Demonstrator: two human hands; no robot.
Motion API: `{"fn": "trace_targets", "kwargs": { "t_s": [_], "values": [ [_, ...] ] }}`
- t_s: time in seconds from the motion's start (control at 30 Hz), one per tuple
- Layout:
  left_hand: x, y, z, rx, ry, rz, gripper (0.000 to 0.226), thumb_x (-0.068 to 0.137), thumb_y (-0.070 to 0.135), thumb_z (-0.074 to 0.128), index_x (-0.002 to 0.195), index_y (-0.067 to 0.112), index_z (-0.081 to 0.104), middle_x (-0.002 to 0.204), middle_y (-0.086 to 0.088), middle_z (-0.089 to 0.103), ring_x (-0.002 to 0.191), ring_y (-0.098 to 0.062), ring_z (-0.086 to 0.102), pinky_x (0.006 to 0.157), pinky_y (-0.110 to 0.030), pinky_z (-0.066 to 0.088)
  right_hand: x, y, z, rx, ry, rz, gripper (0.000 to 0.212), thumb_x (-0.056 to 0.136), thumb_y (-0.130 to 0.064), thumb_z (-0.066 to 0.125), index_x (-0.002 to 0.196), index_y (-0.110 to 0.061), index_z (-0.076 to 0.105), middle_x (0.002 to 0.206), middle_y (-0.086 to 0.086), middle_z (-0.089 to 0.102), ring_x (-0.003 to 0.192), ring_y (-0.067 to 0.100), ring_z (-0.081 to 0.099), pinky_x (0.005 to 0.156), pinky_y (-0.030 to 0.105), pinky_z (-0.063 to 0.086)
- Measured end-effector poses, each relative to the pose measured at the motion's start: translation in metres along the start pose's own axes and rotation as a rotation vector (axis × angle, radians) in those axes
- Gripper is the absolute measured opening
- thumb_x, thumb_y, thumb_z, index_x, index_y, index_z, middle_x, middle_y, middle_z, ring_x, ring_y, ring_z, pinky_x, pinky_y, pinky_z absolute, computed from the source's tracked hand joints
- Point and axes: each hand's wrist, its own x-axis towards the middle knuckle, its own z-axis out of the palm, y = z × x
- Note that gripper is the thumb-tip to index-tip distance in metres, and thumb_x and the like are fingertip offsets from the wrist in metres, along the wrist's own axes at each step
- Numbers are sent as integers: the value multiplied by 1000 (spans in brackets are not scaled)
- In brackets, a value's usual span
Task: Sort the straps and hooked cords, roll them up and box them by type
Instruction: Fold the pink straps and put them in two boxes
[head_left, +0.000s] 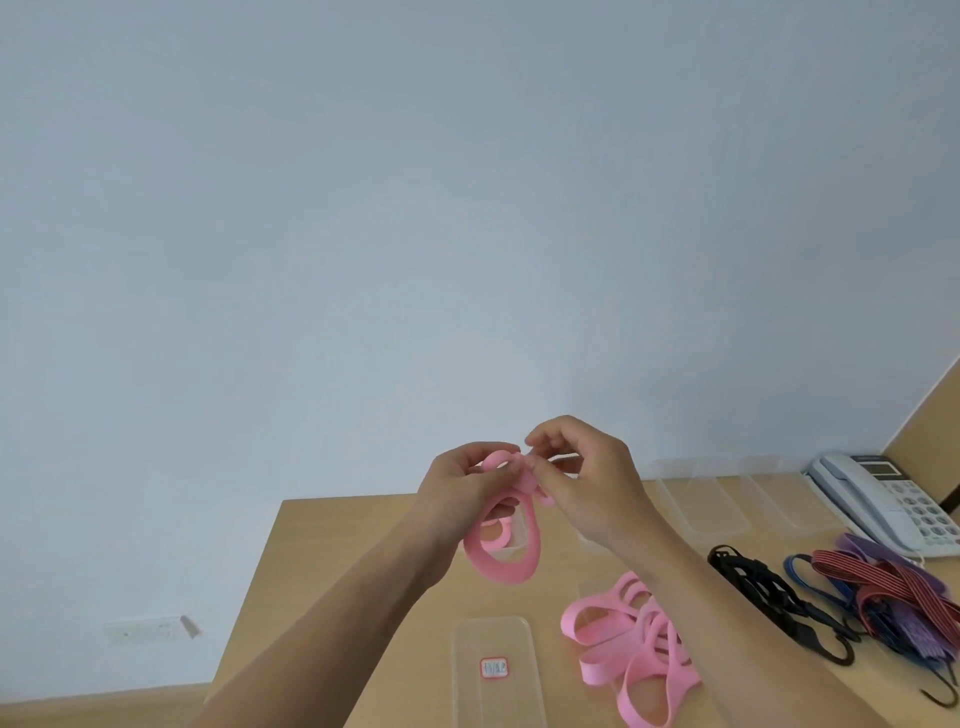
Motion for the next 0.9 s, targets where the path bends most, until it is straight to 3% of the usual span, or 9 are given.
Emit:
{"fn": "trace_targets", "kwargs": {
  "t_s": [0.13, 0.23, 0.33, 0.4, 0.53, 0.7, 0.83, 0.9],
  "values": [
    [-2, 0, -11, 6, -19, 14, 20, 97, 9, 66, 116, 14, 70, 101, -14, 78, 97, -33, 74, 96, -44, 59, 3, 2, 8, -107, -126, 124, 14, 94, -26, 68, 108, -26, 69, 102, -13, 68, 89, 4, 68, 79, 29, 59],
    [-3, -2, -20, 1, -36, 2, 28, 96, 3, 65, 121, 16, 64, 103, -10, 79, 100, -33, 74, 97, -42, 58, 3, 0, 15, -112, -226, 151, 13, 98, -29, 63, 105, -23, 73, 94, -14, 73, 82, 4, 69, 81, 35, 59],
    [-4, -6, -29, -32, -58, -38, 30, 97, 9, 67, 125, 15, 59, 110, -11, 76, 101, -32, 75, 95, -48, 59, 0, -2, 24, -135, -200, 134, 10, 97, -21, 64, 99, -23, 74, 84, -15, 73, 75, 2, 67, 75, 29, 57],
    [-7, -10, -35, 1, -115, -85, 27, 100, 23, 66, 125, 15, 62, 116, -10, 74, 105, -31, 73, 92, -53, 60, -1, -2, 29, -108, -171, 163, 10, 96, -19, 66, 98, -24, 74, 84, -14, 73, 74, 1, 67, 73, 24, 53],
    [-11, -21, -46, 14, -243, -212, 36, 96, 48, 65, 124, 26, 69, 126, -15, 68, 109, -36, 70, 85, -53, 62, -3, -3, 39, -70, -127, 217, 15, 93, -17, 69, 106, -26, 72, 94, -16, 72, 85, 2, 68, 80, 28, 57],
    [-11, -30, -58, -102, -265, -221, 30, 101, 35, 61, 121, 16, 72, 129, -25, 64, 97, -30, 71, 77, -42, 61, -14, 0, 58, -161, -99, 200, 21, 92, -16, 70, 108, -29, 69, 108, -11, 68, 93, 3, 67, 83, 25, 56],
    [-3, -45, -63, -142, -202, -251, 40, 94, 38, 67, 124, 11, 70, 132, -26, 62, 108, -36, 71, 79, -38, 61, -19, 7, 71, -238, -74, 151, 33, 90, -14, 71, 91, -45, 60, 102, -15, 61, 87, 3, 66, 78, 20, 53],
    [1, -51, -63, -160, -184, -267, 37, 96, 35, 66, 123, 10, 70, 133, -26, 61, 109, -36, 71, 81, -36, 61, -19, 12, 75, -264, -62, 118, 25, 88, -13, 72, 89, -37, 65, 95, -20, 57, 88, 8, 65, 77, 23, 53]
  ]
}}
